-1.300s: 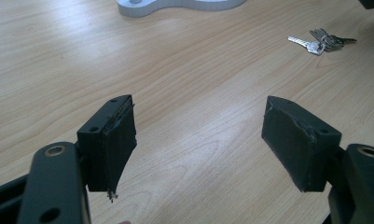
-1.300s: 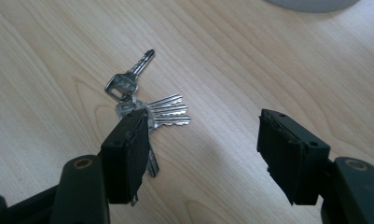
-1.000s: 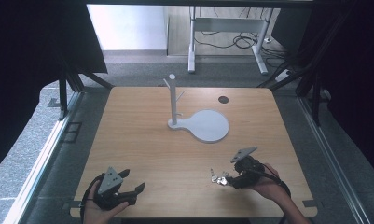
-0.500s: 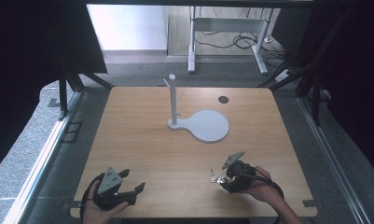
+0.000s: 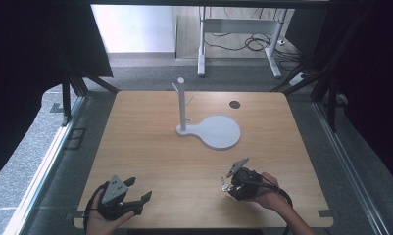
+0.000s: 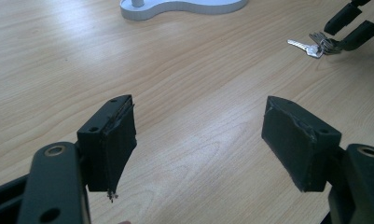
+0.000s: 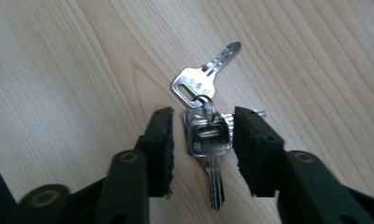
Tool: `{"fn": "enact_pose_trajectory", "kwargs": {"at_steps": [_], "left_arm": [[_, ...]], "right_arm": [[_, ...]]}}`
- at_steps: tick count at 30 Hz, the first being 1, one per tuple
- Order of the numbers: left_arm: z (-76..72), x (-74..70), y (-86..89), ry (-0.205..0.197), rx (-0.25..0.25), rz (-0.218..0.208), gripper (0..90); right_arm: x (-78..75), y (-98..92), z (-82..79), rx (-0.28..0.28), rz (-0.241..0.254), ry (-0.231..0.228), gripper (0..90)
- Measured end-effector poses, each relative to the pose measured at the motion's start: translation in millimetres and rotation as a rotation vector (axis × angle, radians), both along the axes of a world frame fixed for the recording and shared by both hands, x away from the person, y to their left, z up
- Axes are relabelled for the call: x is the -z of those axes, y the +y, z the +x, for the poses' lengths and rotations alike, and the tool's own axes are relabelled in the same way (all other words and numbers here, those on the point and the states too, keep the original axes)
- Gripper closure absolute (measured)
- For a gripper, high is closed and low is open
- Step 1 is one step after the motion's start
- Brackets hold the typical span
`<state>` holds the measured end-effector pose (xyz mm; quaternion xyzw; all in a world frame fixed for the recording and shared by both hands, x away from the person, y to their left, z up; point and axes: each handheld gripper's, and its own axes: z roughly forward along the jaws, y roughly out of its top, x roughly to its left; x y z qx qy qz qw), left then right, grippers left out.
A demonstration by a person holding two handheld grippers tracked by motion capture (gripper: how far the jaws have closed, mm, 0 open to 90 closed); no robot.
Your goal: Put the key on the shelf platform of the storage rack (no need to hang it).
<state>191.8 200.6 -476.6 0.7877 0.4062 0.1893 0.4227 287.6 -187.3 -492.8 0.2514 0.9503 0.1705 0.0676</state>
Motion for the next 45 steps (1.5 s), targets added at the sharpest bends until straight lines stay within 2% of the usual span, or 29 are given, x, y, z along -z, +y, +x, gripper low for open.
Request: {"fn": "enact_pose_trajectory", "kwargs": {"at_steps": [2, 11, 15, 27, 30, 35, 45], "left_arm": [[0.0, -0.3, 0.8, -0.001, -0.001, -0.001, 26.3], [-0.7, -1.9, 2.5, -0.004, -0.006, -0.003, 26.3], [-0.5, -1.9, 3.2, -0.005, -0.005, -0.003, 26.3], [-0.6, -1.9, 3.0, -0.005, -0.005, -0.001, 26.3], [-0.5, -2.1, 3.8, -0.005, -0.006, -0.002, 26.3], [-0.4, -2.2, 4.8, -0.007, -0.011, -0.002, 26.3], [-0.6, -2.4, 4.4, -0.008, -0.011, -0.002, 26.3]], "right_arm": [[-0.1, 3.5, 2.4, -0.005, -0.003, 0.018, 68.0], [0.8, 10.5, 8.9, 0.008, -0.028, 0.046, 76.9], [0.4, 10.9, 11.4, 0.019, -0.023, 0.059, 79.5], [0.1, 16.2, 14.2, 0.019, -0.020, 0.069, 83.7], [-0.1, 15.1, 14.1, 0.028, -0.020, 0.085, 86.8], [-0.4, 12.5, 11.5, 0.046, -0.014, 0.103, 87.1], [-0.8, 12.9, 6.8, 0.022, -0.033, 0.098, 88.6]]}}
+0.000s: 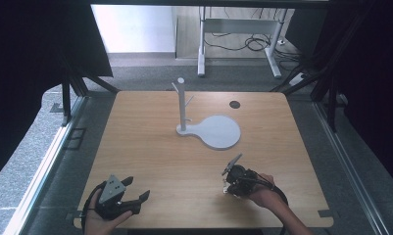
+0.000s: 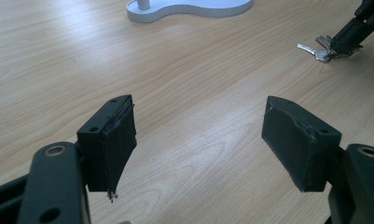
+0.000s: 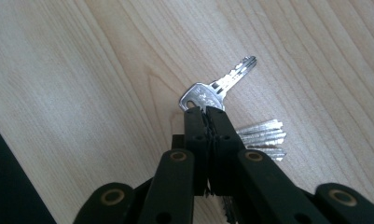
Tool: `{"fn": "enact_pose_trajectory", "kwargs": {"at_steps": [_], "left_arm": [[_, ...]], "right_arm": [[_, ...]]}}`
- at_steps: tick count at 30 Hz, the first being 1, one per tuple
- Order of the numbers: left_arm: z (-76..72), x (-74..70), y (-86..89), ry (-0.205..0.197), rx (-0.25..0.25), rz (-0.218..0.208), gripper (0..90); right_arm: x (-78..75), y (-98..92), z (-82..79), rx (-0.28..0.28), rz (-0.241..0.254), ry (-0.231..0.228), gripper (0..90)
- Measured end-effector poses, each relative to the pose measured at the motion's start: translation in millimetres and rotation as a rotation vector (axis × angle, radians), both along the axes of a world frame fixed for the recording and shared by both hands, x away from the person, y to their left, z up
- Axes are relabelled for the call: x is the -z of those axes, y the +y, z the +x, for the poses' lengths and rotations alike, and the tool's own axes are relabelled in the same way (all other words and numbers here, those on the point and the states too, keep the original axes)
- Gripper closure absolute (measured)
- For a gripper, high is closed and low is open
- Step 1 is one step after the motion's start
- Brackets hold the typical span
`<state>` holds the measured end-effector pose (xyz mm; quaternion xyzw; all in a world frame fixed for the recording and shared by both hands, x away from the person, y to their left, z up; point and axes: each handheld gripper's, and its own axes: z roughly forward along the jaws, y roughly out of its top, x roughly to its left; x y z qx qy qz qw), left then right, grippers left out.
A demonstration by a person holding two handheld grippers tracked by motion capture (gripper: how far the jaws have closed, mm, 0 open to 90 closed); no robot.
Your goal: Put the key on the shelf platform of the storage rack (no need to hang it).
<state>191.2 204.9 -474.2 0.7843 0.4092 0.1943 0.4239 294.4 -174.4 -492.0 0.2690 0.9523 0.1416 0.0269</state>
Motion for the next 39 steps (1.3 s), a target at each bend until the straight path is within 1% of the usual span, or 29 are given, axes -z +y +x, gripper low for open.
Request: {"fn": "enact_pose_trajectory", "kwargs": {"at_steps": [2, 3, 8, 12, 13, 14, 15, 21, 22, 28, 29, 30, 35, 39], "left_arm": [[0.0, -0.2, 0.8, -0.001, -0.002, -0.001, 26.3], [-0.1, -0.5, 1.4, -0.001, -0.003, -0.001, 26.3], [-0.5, -1.3, 2.4, -0.003, -0.007, -0.003, 26.3], [0.0, -1.1, 2.8, -0.003, -0.008, -0.003, 26.3], [0.0, -1.1, 2.9, -0.003, -0.007, -0.003, 26.3], [0.0, -1.1, 2.9, -0.003, -0.008, -0.003, 26.3], [-0.1, -1.3, 3.0, -0.003, -0.008, -0.003, 26.3], [-0.5, -2.1, 3.5, -0.006, -0.008, -0.005, 26.3], [-0.5, -2.2, 3.7, -0.006, -0.008, -0.006, 26.3], [-0.6, -2.9, 5.6, -0.007, -0.014, -0.009, 26.3], [-0.6, -3.0, 5.6, -0.008, -0.012, -0.008, 26.3], [-0.7, -3.0, 5.4, -0.008, -0.012, -0.008, 26.3], [-0.9, -2.9, 4.8, -0.009, -0.014, -0.006, 26.3], [-1.7, -4.4, 5.5, -0.015, -0.017, -0.008, 26.3]], "right_arm": [[-0.1, 0.3, -0.7, -0.005, -0.006, -0.003, 89.1], [-0.3, 0.8, -1.8, -0.008, -0.014, -0.012, 89.4], [-1.0, 0.4, -2.3, 0.001, -0.021, -0.011, 89.6], [-6.0, -2.8, -0.9, 0.010, -0.010, -0.017, 89.7], [-12.1, -4.1, -0.5, 0.018, -0.004, -0.023, 89.8], [-15.9, -4.9, -0.1, 0.016, -0.001, -0.023, 89.8], [-15.9, -4.9, -0.1, 0.016, -0.001, -0.023, 89.8], [-40.2, -8.8, 2.8, 0.019, 0.012, -0.047, 89.9], [-44.9, -9.5, 3.5, 0.021, 0.012, -0.046, 89.8], [-61.0, -10.6, 8.4, 0.022, 0.012, -0.063, 89.9], [-66.1, -9.8, 10.2, 0.021, 0.014, -0.069, 89.9], [-66.1, -9.8, 10.2, 0.021, 0.014, -0.069, 89.9], [-76.6, -8.4, 15.1, 0.014, 0.025, -0.077, 89.9], [-80.2, -8.5, 18.3, 0.010, 0.029, -0.078, 89.9]]}}
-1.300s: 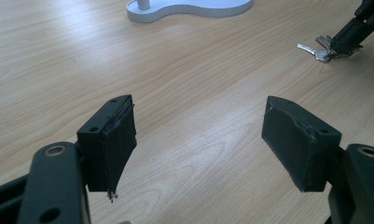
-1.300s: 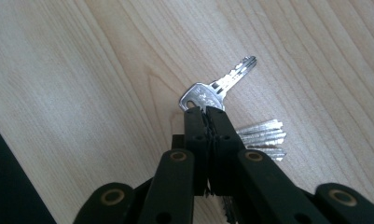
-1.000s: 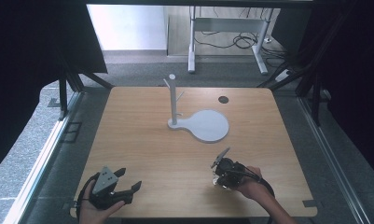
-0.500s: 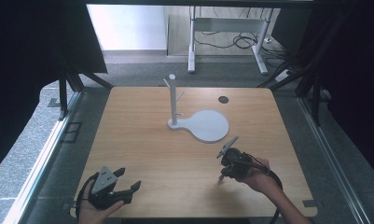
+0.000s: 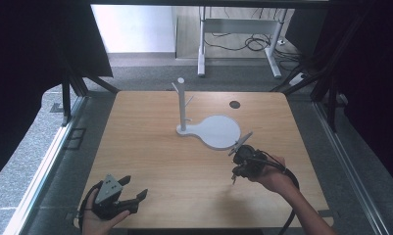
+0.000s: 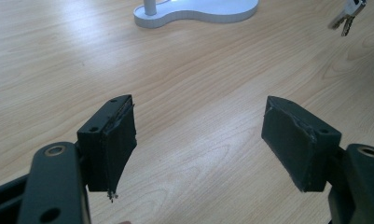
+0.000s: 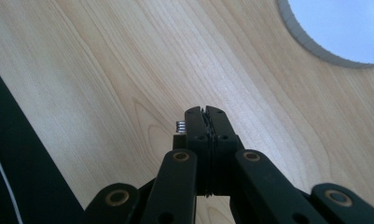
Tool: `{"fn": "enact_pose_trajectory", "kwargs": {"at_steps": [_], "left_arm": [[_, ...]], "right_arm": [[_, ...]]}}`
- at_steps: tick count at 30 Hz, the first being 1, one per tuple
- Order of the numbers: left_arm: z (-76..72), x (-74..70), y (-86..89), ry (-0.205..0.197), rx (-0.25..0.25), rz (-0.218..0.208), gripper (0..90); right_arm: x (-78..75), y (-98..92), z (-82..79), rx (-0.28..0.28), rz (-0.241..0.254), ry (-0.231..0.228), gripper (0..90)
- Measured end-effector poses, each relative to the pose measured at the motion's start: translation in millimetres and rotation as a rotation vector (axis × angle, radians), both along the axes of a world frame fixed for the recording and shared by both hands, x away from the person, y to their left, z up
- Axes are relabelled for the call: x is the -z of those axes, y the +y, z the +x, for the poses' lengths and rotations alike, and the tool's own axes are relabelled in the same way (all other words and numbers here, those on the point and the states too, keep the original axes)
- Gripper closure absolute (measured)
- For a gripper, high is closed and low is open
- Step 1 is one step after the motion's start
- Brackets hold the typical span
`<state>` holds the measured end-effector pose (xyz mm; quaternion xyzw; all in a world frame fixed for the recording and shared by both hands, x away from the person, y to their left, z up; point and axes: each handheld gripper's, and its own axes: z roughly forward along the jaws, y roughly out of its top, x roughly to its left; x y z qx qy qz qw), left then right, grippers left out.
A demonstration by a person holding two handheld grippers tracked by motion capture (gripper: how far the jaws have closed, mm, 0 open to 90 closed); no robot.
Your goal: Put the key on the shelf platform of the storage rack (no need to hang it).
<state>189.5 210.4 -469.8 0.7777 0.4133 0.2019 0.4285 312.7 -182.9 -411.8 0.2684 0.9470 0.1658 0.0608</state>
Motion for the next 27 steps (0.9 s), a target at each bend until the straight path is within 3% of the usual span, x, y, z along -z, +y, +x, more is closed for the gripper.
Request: {"fn": "enact_pose_trajectory", "kwargs": {"at_steps": [11, 27], "left_arm": [[-0.2, 0.2, -1.9, 0.002, 0.004, 0.003, 26.3], [0.1, 1.1, -3.8, 0.006, 0.012, 0.005, 26.3]], "right_arm": [[-14.7, -4.7, 13.6, 0.014, 0.023, -0.008, 89.8], [-27.1, 2.9, 37.2, 0.010, 0.004, 0.012, 89.8]]}}
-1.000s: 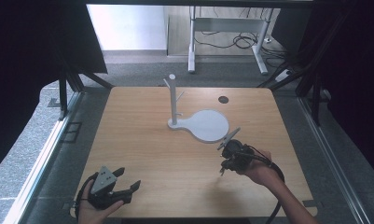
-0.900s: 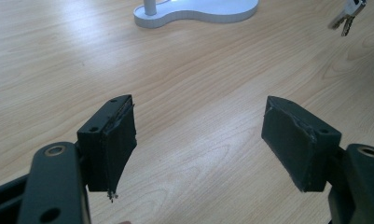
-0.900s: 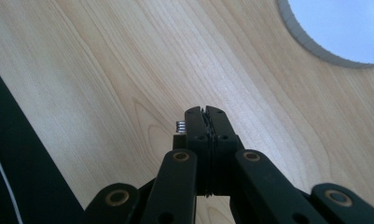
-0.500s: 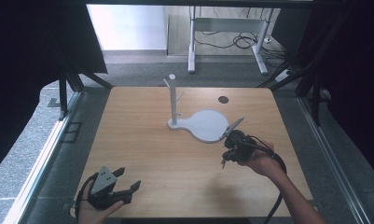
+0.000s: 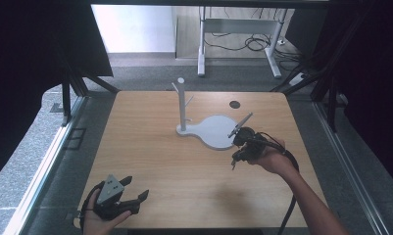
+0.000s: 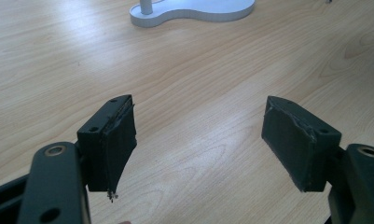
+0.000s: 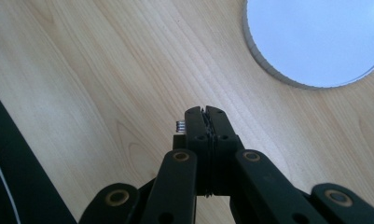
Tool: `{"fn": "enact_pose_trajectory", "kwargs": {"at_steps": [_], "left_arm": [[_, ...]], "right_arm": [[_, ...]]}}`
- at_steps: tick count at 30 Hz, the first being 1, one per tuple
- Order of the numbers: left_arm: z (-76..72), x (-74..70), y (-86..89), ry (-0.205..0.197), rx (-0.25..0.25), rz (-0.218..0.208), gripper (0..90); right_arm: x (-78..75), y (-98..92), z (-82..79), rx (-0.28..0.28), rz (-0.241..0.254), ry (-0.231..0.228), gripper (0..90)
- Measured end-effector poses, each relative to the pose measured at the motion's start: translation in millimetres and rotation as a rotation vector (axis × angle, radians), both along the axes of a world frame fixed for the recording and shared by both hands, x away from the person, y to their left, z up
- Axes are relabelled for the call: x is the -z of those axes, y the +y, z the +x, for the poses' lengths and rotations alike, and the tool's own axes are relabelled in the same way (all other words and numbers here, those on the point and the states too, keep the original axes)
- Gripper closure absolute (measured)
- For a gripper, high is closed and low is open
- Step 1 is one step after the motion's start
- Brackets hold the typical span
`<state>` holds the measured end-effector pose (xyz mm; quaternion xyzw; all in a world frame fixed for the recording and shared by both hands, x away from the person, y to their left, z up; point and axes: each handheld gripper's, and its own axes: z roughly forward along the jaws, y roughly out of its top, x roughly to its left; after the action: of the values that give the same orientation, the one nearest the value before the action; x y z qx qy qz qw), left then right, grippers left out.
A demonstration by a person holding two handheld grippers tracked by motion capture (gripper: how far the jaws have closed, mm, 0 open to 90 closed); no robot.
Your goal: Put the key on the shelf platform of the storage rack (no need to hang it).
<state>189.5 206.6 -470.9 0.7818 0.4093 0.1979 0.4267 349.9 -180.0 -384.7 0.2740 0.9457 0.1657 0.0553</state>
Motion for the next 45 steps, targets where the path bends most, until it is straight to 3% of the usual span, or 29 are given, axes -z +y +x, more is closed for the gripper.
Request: {"fn": "enact_pose_trajectory", "kwargs": {"at_steps": [7, 27, 45], "left_arm": [[-0.1, -0.3, 0.2, -0.001, 0.000, -0.002, 26.3], [0.4, 0.4, 0.6, 0.000, 0.000, 0.001, 26.3], [0.9, 0.6, 1.3, 0.001, -0.002, 0.000, 26.3]], "right_arm": [[-2.3, 5.0, 11.6, 0.005, -0.005, 0.018, 89.8], [-6.0, 20.2, 51.7, 0.036, -0.005, 0.013, 89.8], [1.1, 13.0, 82.5, 0.122, 0.001, 0.028, 89.8]]}}
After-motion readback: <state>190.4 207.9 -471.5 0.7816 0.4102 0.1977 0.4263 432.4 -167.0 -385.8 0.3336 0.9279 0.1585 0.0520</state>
